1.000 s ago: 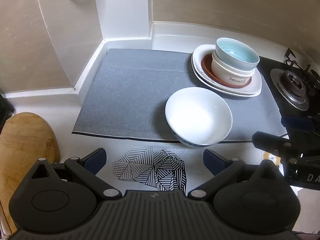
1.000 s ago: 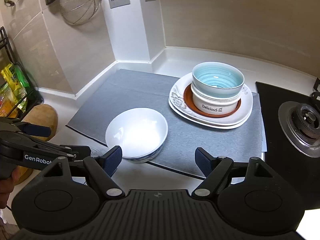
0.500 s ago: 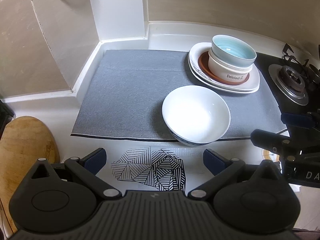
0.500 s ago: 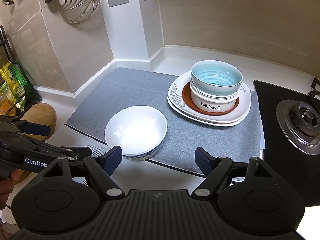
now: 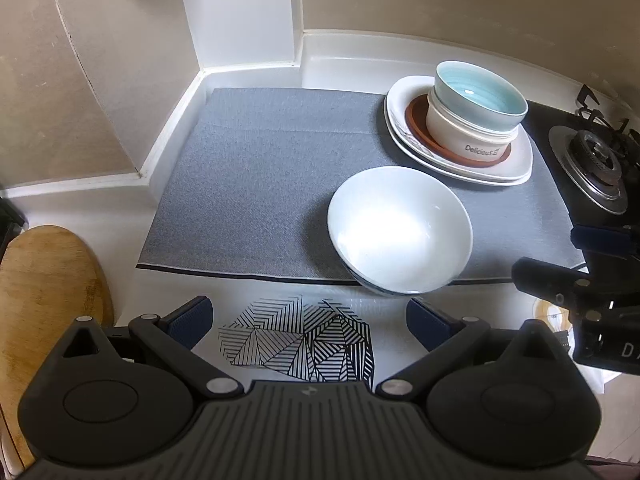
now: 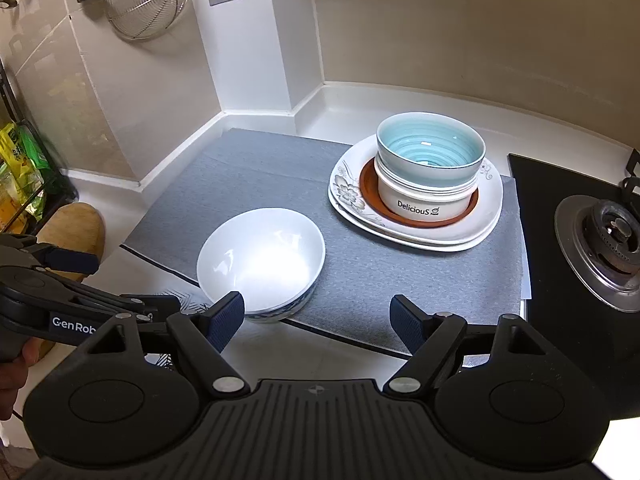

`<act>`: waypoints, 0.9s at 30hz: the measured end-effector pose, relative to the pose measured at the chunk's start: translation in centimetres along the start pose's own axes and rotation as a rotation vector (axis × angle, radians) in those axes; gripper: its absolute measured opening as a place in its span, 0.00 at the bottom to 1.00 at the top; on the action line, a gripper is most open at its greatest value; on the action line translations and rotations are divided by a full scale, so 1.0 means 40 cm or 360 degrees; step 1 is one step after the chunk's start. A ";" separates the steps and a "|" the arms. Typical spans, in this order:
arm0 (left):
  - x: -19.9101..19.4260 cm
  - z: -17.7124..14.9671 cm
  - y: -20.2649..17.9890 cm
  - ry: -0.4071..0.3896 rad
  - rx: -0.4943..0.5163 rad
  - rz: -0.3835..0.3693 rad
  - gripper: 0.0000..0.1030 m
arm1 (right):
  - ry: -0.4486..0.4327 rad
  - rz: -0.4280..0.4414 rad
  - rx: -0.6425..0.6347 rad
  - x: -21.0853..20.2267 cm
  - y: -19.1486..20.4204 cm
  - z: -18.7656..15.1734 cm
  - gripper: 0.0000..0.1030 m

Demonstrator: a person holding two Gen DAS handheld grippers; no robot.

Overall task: Organize plates and bowls
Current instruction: 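Withdraw both grippers and move toward the white bowl on the mat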

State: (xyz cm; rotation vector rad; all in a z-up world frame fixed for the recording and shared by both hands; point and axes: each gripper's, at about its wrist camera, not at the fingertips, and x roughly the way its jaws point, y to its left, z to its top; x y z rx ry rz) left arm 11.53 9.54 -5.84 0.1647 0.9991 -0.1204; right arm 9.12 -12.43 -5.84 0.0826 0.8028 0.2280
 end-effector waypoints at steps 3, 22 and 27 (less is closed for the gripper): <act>0.015 0.012 0.008 0.0007 -0.0018 0.0011 1.00 | 0.0013 -0.0001 0.0002 0.011 -0.006 0.005 0.79; 0.183 0.124 0.018 0.0170 -0.0076 0.0123 1.00 | 0.0149 0.0033 0.0021 0.191 -0.045 0.065 0.79; 0.224 0.131 0.012 0.0232 -0.0077 0.0120 1.00 | 0.0213 0.0044 -0.0017 0.238 -0.042 0.069 0.79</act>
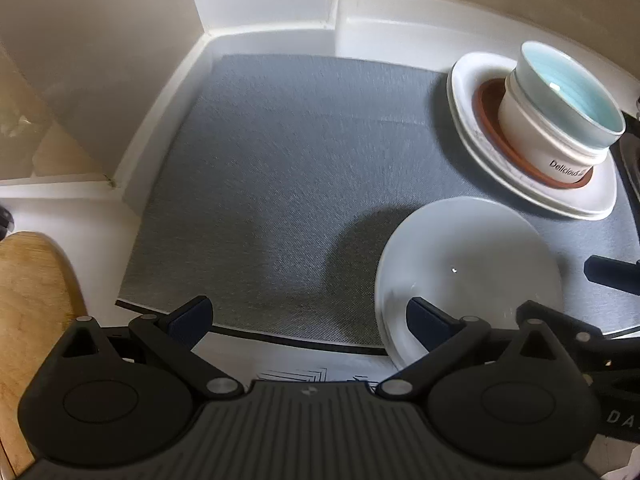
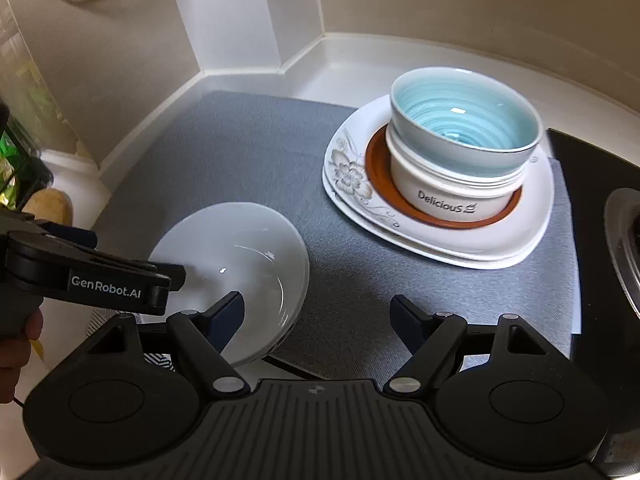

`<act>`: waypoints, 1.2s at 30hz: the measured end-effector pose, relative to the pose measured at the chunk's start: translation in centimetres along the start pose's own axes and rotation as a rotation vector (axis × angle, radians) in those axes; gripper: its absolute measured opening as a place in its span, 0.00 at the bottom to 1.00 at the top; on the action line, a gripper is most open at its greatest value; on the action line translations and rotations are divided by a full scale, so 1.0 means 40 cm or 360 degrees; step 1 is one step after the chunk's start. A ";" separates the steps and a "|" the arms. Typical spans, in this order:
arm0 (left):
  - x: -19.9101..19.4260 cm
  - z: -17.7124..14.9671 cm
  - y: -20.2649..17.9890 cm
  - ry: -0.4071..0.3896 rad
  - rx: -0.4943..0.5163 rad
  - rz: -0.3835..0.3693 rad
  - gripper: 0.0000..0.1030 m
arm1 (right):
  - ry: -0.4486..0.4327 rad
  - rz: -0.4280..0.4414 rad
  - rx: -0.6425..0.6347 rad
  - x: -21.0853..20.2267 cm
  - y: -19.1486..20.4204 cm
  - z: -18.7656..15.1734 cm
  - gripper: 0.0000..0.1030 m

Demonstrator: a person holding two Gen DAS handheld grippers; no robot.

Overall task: Organize plates and bowls
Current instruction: 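Withdraw both grippers and move toward the white bowl on the mat, then close the left gripper on the white bowl rim while the right gripper grips it too, then lift the white bowl with both grippers and carry it over the stacked bowls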

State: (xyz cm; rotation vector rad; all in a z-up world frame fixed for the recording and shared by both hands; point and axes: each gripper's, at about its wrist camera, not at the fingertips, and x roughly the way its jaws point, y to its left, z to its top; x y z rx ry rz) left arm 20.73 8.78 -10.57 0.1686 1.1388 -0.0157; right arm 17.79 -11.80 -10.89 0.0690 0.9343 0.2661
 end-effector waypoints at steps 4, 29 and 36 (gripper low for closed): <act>0.032 0.002 -0.006 0.0051 0.0017 -0.0006 1.00 | 0.0048 -0.0002 -0.0015 0.030 -0.002 0.006 0.79; 0.094 0.032 0.001 0.0117 0.0023 -0.0119 0.91 | 0.0160 -0.0011 -0.0010 0.099 -0.004 0.019 0.46; 0.054 0.037 -0.001 0.0064 0.0012 -0.0394 0.14 | 0.0137 0.0051 -0.0073 0.086 0.031 0.027 0.12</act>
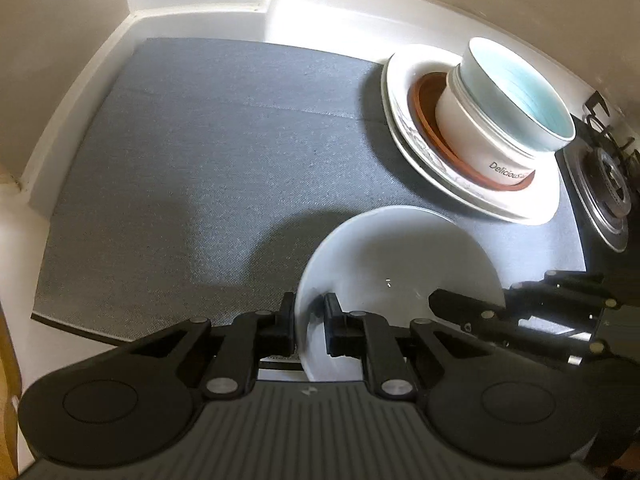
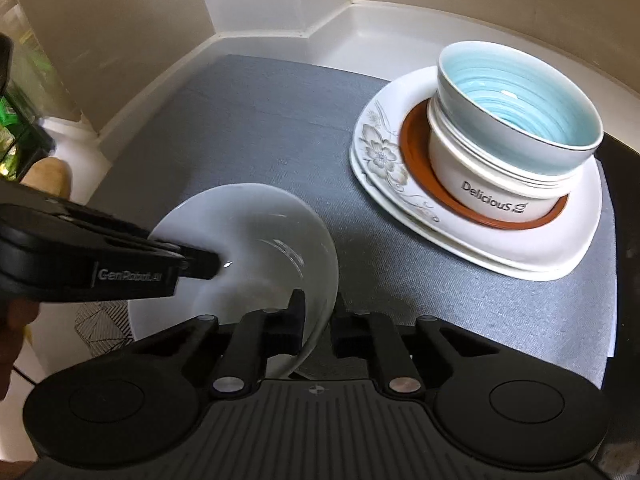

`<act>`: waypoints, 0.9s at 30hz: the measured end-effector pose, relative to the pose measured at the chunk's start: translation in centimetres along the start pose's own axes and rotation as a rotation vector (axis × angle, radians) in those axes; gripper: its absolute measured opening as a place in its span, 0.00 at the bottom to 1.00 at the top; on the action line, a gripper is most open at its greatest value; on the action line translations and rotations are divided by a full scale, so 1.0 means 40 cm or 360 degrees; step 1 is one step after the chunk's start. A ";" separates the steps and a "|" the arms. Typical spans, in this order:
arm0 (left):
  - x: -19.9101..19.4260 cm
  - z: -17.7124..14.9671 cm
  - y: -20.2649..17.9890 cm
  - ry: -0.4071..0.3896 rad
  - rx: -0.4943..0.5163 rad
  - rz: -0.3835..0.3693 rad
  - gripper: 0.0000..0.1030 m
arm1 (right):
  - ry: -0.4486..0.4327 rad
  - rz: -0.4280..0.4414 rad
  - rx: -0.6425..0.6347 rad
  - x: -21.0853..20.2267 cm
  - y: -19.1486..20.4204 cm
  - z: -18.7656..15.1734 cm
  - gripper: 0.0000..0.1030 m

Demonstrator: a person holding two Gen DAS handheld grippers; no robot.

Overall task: Organize plates and bowls
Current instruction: 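Lift the white bowl with both grippers and carry it over the stacked bowls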

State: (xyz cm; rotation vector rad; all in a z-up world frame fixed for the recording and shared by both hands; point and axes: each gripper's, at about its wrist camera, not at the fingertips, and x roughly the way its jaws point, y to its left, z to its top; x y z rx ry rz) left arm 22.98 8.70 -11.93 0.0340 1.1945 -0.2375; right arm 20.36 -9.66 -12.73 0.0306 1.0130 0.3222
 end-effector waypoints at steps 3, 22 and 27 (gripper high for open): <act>-0.006 -0.002 0.009 0.0017 -0.0011 -0.0036 0.13 | 0.0011 0.0018 0.0069 -0.002 -0.010 0.008 0.11; -0.116 -0.023 -0.021 -0.0140 0.0046 -0.0057 0.12 | -0.0129 0.0022 0.0047 -0.130 -0.002 -0.008 0.10; -0.144 -0.038 -0.043 -0.0172 0.0080 -0.0076 0.12 | -0.0165 -0.0003 0.0054 -0.160 0.003 -0.029 0.10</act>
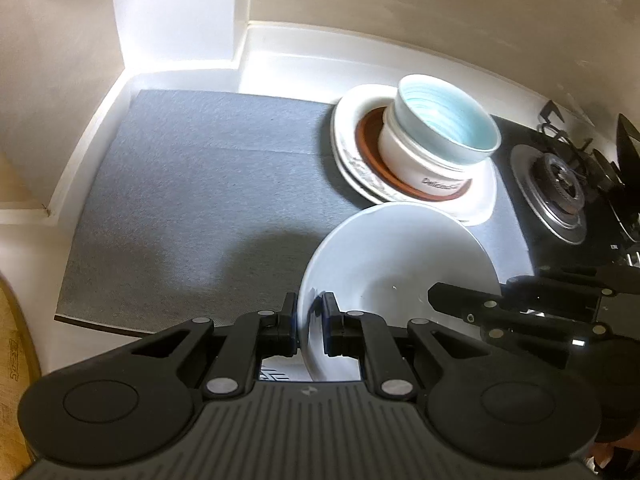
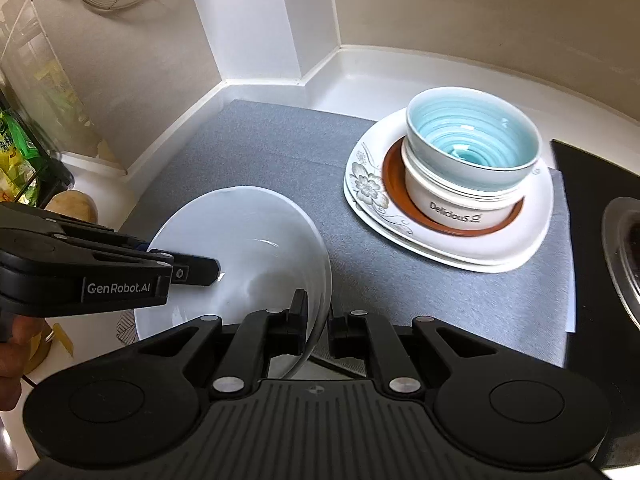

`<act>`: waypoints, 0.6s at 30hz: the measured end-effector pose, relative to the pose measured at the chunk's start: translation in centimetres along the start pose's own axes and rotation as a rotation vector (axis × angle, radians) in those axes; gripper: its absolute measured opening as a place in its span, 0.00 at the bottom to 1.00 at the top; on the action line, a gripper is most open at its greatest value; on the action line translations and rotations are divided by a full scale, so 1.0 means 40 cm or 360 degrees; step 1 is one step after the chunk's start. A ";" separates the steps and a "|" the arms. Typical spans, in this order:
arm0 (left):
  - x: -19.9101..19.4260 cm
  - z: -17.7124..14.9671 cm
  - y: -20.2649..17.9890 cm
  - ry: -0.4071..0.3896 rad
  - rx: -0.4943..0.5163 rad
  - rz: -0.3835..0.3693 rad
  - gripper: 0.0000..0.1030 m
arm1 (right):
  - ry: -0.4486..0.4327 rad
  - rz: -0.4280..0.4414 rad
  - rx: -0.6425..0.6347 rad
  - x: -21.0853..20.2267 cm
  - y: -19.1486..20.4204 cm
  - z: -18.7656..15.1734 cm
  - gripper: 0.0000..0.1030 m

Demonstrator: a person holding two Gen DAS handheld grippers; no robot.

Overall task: Organize plates and bowls
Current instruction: 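Lift the white bowl with both grippers and carry it over the stacked bowls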

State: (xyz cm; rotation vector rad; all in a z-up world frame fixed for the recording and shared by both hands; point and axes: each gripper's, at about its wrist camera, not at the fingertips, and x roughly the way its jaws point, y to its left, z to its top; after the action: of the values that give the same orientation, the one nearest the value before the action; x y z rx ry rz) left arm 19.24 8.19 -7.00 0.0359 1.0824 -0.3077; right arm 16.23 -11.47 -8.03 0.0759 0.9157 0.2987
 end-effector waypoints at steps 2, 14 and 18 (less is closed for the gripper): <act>-0.012 0.004 -0.008 -0.0019 0.0018 -0.0013 0.12 | -0.0021 -0.0012 0.0004 -0.019 -0.003 -0.004 0.10; -0.052 0.124 -0.129 -0.0169 0.0163 -0.0105 0.10 | -0.0196 -0.0141 0.0031 -0.133 -0.086 0.049 0.10; -0.052 0.191 -0.159 -0.0196 0.0182 -0.0132 0.10 | -0.0230 -0.0160 0.0059 -0.151 -0.132 0.090 0.10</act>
State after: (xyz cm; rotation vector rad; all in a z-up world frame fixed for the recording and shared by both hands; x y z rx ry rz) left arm 23.25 1.21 -0.82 0.0732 0.9450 -0.4408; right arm 16.79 -18.05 -2.20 0.0840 0.7790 0.1807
